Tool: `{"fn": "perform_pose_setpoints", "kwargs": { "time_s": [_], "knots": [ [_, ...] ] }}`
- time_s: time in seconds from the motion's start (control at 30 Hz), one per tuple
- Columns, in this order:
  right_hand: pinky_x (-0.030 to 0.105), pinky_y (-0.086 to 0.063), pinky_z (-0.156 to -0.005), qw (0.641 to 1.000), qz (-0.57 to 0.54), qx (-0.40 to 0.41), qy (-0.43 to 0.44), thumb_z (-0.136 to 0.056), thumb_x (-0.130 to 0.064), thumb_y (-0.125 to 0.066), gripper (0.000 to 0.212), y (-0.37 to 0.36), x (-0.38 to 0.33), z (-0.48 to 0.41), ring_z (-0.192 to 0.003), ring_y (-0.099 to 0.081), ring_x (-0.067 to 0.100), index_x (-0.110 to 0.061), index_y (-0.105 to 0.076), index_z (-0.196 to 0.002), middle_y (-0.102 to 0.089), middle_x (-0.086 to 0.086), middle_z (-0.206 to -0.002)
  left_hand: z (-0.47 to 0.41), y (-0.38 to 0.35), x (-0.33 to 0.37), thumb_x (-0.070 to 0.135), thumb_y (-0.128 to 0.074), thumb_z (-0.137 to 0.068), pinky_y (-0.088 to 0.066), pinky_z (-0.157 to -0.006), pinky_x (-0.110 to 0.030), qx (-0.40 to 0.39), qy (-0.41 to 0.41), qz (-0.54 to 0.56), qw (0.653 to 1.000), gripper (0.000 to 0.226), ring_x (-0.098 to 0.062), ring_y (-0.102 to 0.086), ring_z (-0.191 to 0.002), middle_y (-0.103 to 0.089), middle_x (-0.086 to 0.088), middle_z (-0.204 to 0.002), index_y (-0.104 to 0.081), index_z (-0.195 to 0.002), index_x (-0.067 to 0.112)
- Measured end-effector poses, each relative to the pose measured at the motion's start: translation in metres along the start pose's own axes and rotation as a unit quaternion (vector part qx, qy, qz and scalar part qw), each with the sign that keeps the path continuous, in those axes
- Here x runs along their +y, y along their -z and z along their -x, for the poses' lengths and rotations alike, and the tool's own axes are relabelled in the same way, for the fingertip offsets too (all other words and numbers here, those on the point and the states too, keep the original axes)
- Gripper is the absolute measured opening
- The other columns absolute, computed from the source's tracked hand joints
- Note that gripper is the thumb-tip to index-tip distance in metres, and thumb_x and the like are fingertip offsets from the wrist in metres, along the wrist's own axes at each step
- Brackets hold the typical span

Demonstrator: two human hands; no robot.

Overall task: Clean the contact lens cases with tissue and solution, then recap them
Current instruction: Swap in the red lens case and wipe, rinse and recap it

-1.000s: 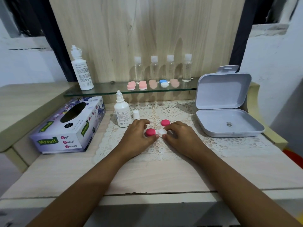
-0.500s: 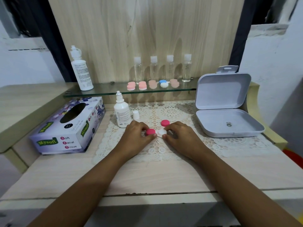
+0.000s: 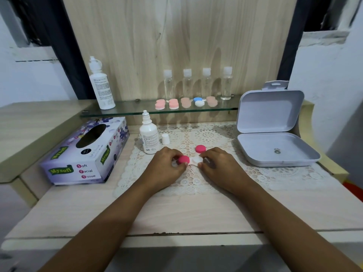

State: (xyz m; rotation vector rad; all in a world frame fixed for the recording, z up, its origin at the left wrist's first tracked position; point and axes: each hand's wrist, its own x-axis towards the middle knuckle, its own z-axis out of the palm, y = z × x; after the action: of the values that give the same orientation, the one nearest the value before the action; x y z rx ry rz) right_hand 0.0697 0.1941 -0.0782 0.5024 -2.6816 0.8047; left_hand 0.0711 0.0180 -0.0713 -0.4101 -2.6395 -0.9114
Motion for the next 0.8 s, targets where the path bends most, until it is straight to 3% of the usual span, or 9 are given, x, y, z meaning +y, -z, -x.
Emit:
{"fn": "perform_pose_setpoints", "kwargs": {
  "time_s": [0.13, 0.23, 0.37, 0.57, 0.67, 0.8],
  "knots": [
    [0.019, -0.035, -0.083, 0.998, -0.049, 0.025, -0.021, -0.088, -0.02, -0.054, 0.03, 0.003, -0.004, 0.0, -0.107, -0.054, 0.017, -0.014, -0.061, -0.117, -0.06, 0.004, -0.116, -0.001, -0.002, -0.003, 0.027, -0.066, -0.084, -0.033, -0.069, -0.006, -0.002, 0.003, -0.003, 1.0, 0.022, -0.007, -0.05, -0.091, -0.055, 0.003, -0.098, -0.065, -0.103, 0.016],
    [0.014, -0.035, -0.081, 0.99, -0.112, 0.05, -0.068, -0.09, -0.016, -0.054, 0.024, 0.012, -0.005, -0.005, -0.096, -0.054, 0.01, -0.016, -0.063, -0.112, -0.062, -0.002, -0.109, -0.001, -0.003, -0.004, 0.027, -0.067, -0.082, -0.034, -0.068, -0.002, 0.002, 0.0, -0.007, 1.0, 0.02, -0.008, -0.051, -0.089, -0.054, 0.005, -0.093, -0.065, -0.098, 0.015],
    [0.025, -0.043, -0.089, 0.993, -0.07, 0.025, -0.092, -0.092, -0.019, -0.052, 0.026, 0.019, 0.001, -0.015, -0.104, -0.058, 0.015, -0.018, -0.062, -0.117, -0.063, 0.001, -0.118, -0.002, -0.004, -0.006, 0.027, -0.067, -0.082, -0.033, -0.068, -0.002, -0.001, -0.002, -0.007, 1.0, 0.019, -0.008, -0.05, -0.089, -0.054, 0.005, -0.093, -0.064, -0.098, 0.016],
    [0.02, -0.032, -0.091, 0.995, 0.07, -0.073, -0.004, -0.092, -0.007, -0.045, 0.046, 0.023, 0.009, -0.035, -0.125, -0.045, 0.02, -0.023, -0.048, -0.135, -0.047, 0.001, -0.14, -0.002, -0.004, -0.006, 0.027, -0.066, -0.082, -0.034, -0.068, -0.005, -0.002, -0.006, -0.008, 1.0, 0.019, -0.01, -0.05, -0.091, -0.054, 0.004, -0.093, -0.064, -0.097, 0.016],
    [0.019, -0.03, -0.083, 0.986, 0.116, -0.112, 0.051, -0.092, -0.01, -0.047, 0.043, 0.023, 0.01, -0.042, -0.122, -0.046, 0.02, -0.024, -0.051, -0.133, -0.049, -0.002, -0.137, -0.001, -0.004, -0.006, 0.027, -0.066, -0.083, -0.034, -0.068, -0.005, -0.002, -0.01, -0.006, 1.0, 0.018, -0.009, -0.051, -0.09, -0.056, 0.002, -0.095, -0.064, -0.097, 0.016],
    [0.018, -0.031, -0.076, 0.988, 0.103, -0.094, 0.065, -0.093, -0.022, -0.053, 0.03, 0.023, 0.009, -0.045, -0.11, -0.054, 0.017, -0.019, -0.062, -0.121, -0.062, -0.001, -0.123, -0.002, -0.004, -0.006, 0.026, -0.067, -0.082, -0.034, -0.069, -0.007, -0.001, -0.012, -0.006, 1.0, 0.019, -0.011, -0.051, -0.091, -0.055, 0.002, -0.095, -0.064, -0.097, 0.016]
  ]
}}
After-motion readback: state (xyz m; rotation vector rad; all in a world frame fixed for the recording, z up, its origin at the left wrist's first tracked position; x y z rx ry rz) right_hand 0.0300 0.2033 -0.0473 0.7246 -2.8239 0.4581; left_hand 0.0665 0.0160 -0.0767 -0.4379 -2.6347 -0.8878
